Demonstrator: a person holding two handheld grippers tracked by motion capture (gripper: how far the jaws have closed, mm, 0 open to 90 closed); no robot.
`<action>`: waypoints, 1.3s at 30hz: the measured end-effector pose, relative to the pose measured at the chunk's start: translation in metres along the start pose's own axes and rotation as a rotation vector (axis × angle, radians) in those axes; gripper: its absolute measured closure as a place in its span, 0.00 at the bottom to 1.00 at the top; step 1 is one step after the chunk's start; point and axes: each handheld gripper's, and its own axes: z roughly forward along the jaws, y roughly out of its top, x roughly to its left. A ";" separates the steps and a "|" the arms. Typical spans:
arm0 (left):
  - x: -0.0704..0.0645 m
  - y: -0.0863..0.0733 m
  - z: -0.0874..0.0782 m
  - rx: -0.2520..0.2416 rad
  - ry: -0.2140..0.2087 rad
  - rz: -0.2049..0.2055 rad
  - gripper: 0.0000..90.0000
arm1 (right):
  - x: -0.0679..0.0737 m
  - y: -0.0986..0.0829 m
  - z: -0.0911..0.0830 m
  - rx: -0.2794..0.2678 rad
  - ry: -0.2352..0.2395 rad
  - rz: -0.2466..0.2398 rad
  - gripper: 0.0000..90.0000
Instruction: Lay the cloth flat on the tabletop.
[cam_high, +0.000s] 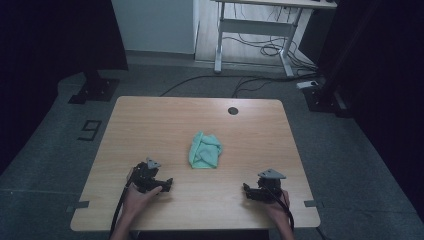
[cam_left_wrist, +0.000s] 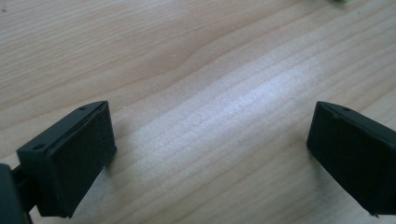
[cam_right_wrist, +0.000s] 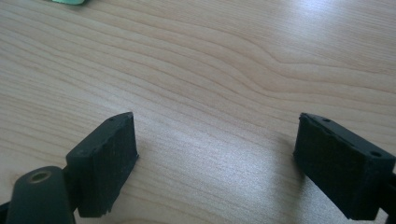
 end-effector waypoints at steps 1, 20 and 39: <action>0.000 0.000 -0.001 0.004 -0.004 0.004 0.01 | 0.000 0.000 0.000 0.000 -0.003 0.005 0.14; -0.010 -0.001 -0.033 -0.160 0.039 -0.008 0.21 | 0.003 0.002 0.001 -0.020 0.026 -0.013 0.18; -0.011 -0.008 -0.039 -0.192 0.063 0.084 0.23 | 0.010 0.030 0.004 -0.121 0.091 0.046 0.21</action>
